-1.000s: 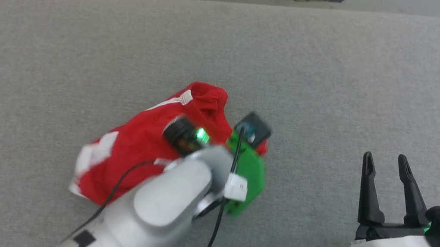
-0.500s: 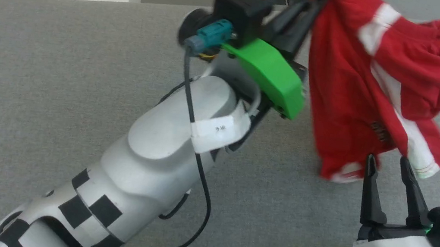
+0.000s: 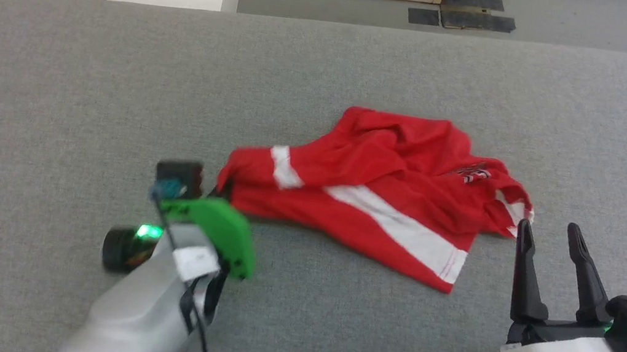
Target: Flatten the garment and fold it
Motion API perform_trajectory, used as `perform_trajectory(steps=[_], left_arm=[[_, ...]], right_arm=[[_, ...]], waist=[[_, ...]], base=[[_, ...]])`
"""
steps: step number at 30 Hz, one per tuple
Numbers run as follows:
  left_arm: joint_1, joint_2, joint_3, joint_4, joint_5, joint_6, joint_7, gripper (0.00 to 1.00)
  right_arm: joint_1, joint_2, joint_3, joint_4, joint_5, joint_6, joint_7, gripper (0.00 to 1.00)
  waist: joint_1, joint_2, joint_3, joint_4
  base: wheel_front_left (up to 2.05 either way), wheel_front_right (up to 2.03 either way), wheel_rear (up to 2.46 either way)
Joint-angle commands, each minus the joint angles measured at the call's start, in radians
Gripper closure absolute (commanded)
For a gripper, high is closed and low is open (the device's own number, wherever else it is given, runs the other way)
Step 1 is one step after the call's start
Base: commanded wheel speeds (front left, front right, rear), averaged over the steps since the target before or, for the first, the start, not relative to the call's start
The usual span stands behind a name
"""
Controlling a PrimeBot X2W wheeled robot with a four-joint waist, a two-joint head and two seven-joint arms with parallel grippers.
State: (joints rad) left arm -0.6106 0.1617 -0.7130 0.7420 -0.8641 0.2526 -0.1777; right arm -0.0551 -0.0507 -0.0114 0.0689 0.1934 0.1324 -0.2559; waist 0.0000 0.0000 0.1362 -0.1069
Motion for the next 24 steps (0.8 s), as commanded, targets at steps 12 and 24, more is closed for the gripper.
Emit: perform_trajectory(steps=[12, 24], left_arm=[[0.248, 0.069, 0.011, -0.061, -0.051, 0.007, -0.019, 0.0], [0.201, 0.166, -0.043, -0.395, 0.194, 0.02, -0.037, 0.0]], right_arm=[[0.054, 0.001, 0.0, 0.006, -0.025, -0.002, -0.006, 0.0], [0.066, 0.001, 0.014, -0.005, -0.027, -0.002, -0.006, 0.0]], waist=[[0.0, 0.0, -0.07, 0.038], [0.0, 0.0, -0.076, 0.044]], base=[[0.0, 0.0, 0.0], [0.0, 0.0, 0.0]])
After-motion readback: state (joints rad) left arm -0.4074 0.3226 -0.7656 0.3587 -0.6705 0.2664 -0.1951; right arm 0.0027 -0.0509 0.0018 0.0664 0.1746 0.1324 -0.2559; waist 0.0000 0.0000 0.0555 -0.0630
